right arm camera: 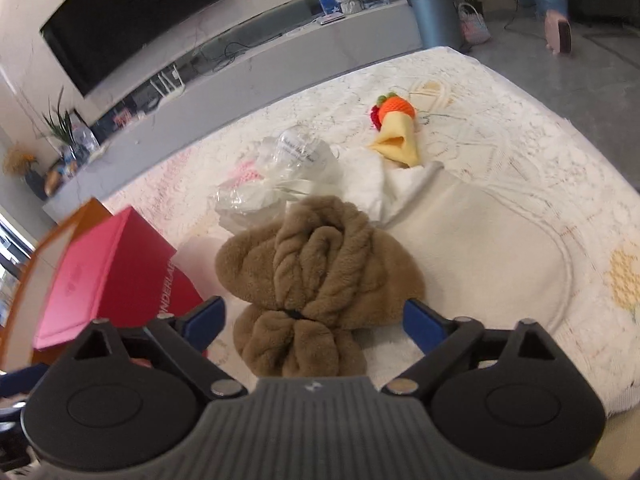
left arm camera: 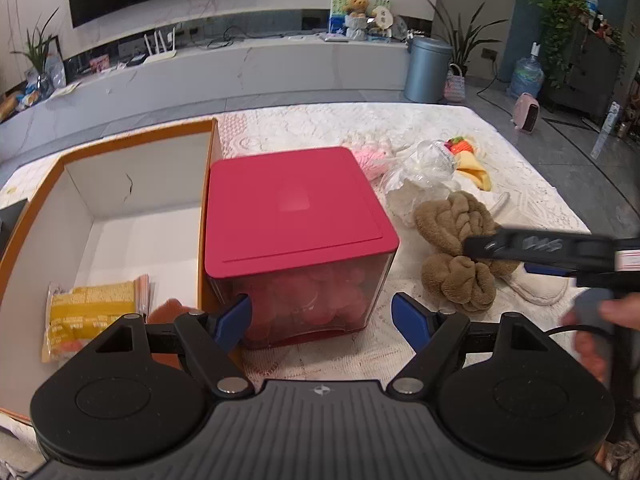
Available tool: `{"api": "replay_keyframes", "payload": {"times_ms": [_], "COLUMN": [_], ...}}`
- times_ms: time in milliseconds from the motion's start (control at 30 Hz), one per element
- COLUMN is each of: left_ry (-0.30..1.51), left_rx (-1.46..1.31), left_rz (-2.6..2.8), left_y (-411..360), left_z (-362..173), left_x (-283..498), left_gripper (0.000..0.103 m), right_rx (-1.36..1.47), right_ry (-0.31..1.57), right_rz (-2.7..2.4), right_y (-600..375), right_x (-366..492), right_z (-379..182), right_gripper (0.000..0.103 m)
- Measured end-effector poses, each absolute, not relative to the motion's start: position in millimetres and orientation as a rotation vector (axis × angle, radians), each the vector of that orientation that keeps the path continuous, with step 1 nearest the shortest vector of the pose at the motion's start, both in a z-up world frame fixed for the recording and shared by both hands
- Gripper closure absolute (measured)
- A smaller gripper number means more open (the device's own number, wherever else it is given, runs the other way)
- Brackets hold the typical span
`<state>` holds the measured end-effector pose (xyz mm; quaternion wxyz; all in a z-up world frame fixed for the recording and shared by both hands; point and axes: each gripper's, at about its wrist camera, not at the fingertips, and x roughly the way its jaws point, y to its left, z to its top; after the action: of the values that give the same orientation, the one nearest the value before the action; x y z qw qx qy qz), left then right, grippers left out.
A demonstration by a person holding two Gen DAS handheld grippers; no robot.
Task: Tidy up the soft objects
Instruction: 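Grasp the brown fluffy towel with the right tool and lift it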
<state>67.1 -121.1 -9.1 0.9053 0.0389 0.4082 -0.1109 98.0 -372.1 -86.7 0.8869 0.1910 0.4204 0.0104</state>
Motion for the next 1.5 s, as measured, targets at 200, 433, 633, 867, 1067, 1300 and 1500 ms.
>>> {"api": "replay_keyframes", "payload": {"times_ms": [200, 433, 633, 867, 1067, 1300, 1500], "left_ry": [0.835, 0.856, 0.858, 0.854, 0.863, 0.870, 0.873], "left_rx": [0.045, 0.037, 0.032, 0.029, 0.029, 0.032, 0.041], "left_rz": [-0.248, -0.233, -0.257, -0.256, -0.276, -0.277, -0.274], "left_y": [-112.5, -104.9, -100.7, -101.4, -106.6, -110.7, -113.9], "left_z": [-7.2, -12.2, -10.9, -12.8, -16.7, -18.1, -17.9], "left_x": [65.6, 67.2, 64.4, 61.9, 59.1, 57.6, 55.5], "left_gripper": [0.010, 0.010, 0.010, 0.010, 0.010, 0.010, 0.010], "right_rx": [0.415, 0.399, 0.422, 0.307, 0.109, 0.061, 0.024], "right_ry": [0.951, 1.004, 0.992, 0.905, 1.025, 1.090, 1.085], "right_rz": [0.064, 0.022, 0.072, 0.171, 0.240, 0.232, 0.234], "right_y": [-362.4, -353.7, -361.9, -362.5, -345.8, -337.7, -329.9], "right_x": [117.4, 131.9, 124.7, 93.6, 74.1, 80.7, 87.1], "right_z": [-104.1, -120.6, -114.1, -74.5, -82.1, -101.8, -109.4], "right_gripper": [0.006, 0.021, 0.046, 0.048, 0.048, 0.039, 0.036]}}
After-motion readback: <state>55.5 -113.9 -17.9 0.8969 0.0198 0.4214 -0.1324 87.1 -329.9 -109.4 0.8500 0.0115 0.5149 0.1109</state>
